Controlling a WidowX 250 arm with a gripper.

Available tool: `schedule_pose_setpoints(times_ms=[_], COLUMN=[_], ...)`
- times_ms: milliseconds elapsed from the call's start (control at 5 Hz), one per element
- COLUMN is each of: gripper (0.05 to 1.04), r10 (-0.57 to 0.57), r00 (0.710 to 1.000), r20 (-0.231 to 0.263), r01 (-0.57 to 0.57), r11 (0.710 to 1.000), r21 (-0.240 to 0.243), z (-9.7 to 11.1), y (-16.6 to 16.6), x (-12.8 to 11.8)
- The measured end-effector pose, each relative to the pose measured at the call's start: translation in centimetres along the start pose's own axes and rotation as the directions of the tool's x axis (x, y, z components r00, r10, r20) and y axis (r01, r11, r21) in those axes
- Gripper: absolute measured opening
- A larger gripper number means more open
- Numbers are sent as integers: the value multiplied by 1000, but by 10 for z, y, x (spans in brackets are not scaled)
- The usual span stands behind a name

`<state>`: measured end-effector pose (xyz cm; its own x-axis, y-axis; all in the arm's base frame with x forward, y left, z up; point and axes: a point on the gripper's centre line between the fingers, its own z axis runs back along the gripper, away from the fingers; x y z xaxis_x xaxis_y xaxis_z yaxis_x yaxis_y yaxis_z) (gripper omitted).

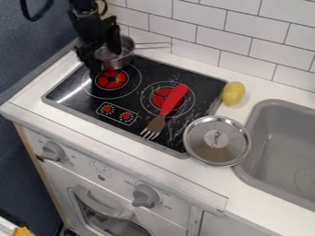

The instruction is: PLACE THE POT IN THE UPPER LEFT CORNER OF THE STOVE

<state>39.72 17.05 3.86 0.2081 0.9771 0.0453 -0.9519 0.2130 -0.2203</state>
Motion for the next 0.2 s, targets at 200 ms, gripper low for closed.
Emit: schedule_pose_setpoints(times_ms=[200], gripper=[1008], r10=[-34], r00=[998], r20=[46], r01=[31], r11=[998], r21=[57], z=[19], y=[4], x=[5])
